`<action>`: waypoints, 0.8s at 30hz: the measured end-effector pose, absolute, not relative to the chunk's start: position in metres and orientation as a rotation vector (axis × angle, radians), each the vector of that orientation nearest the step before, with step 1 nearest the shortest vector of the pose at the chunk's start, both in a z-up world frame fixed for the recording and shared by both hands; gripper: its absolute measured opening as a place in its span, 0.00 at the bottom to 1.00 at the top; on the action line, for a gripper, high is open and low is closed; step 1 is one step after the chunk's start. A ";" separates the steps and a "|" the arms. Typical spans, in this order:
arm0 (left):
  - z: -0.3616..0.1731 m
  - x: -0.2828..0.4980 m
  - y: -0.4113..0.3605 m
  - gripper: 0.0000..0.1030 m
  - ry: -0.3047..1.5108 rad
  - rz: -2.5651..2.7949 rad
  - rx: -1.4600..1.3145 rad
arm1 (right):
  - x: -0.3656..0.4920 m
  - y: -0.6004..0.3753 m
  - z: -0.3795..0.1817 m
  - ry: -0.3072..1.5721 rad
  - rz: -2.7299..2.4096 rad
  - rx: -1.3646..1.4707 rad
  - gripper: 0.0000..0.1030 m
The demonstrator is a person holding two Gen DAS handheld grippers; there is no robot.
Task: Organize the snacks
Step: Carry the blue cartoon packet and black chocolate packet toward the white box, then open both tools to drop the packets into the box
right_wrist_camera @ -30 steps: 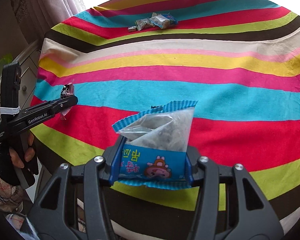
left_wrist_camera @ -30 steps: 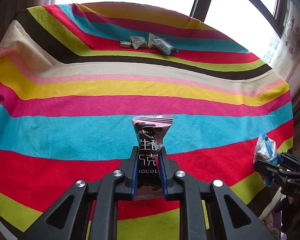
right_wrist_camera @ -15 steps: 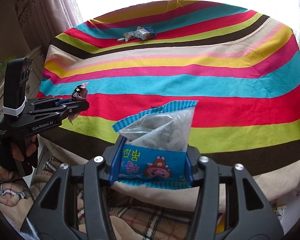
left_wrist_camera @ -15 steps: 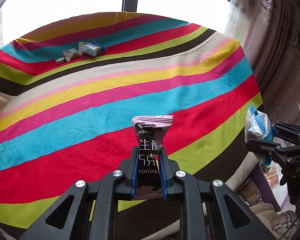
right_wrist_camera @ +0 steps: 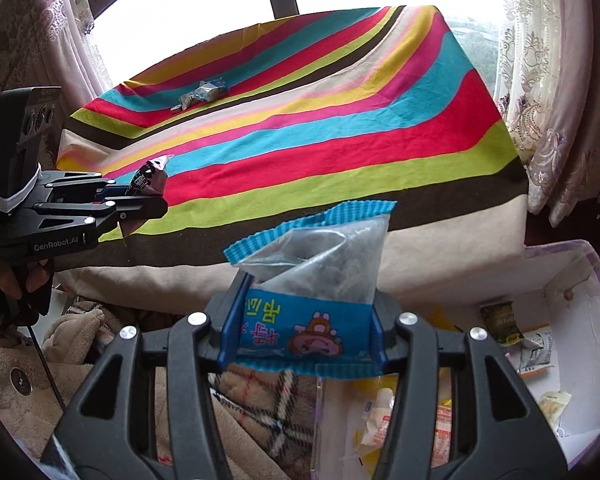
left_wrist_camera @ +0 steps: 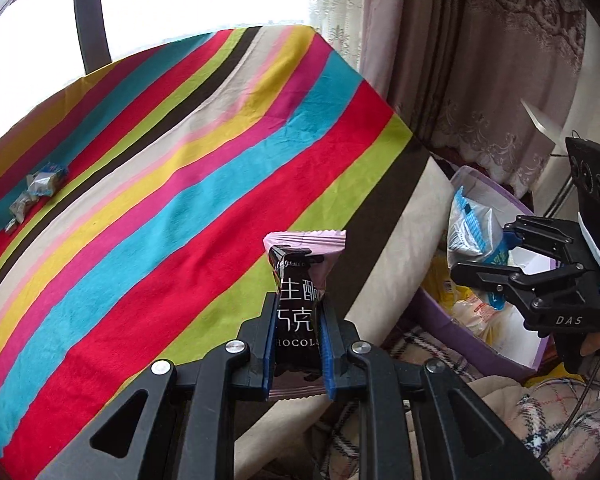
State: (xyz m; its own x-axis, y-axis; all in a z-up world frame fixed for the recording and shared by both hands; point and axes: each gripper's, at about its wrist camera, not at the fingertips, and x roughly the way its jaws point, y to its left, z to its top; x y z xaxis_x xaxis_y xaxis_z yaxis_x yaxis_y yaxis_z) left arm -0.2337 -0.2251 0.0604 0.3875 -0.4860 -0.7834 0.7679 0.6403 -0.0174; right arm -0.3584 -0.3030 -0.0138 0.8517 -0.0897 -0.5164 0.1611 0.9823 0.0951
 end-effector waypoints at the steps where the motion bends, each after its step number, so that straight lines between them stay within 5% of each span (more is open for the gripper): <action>1: 0.063 -0.238 -0.236 0.18 0.845 -0.850 0.401 | -0.363 -0.308 -0.015 0.532 -0.147 0.152 0.53; 24: 0.038 -0.345 -0.418 0.18 0.895 -1.251 0.812 | -0.463 -0.407 -0.055 0.533 -0.494 0.357 0.53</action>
